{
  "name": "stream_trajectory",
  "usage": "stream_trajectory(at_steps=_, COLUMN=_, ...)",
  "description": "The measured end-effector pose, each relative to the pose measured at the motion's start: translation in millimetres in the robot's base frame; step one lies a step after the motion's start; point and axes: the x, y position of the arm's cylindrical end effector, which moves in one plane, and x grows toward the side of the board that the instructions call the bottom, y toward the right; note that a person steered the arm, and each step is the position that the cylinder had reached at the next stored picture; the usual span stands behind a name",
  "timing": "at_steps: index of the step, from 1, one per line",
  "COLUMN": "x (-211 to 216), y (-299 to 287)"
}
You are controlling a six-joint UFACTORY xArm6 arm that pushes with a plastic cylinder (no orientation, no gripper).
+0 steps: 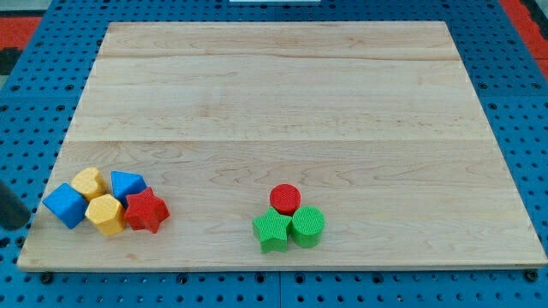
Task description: Slide the blue cube along with the blue triangle towards the center of the board
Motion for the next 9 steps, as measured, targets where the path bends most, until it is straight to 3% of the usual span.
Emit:
stream_trajectory(at_steps=1, x=7.8, y=35.3)
stream_trajectory(at_steps=3, x=-60.5, y=123.1)
stream_trajectory(at_steps=4, x=-71.5, y=124.2)
stream_trajectory(at_steps=6, x=-41.2, y=88.3)
stream_trajectory(at_steps=8, x=24.4, y=76.7)
stream_trajectory(at_steps=9, x=10.7, y=-1.1)
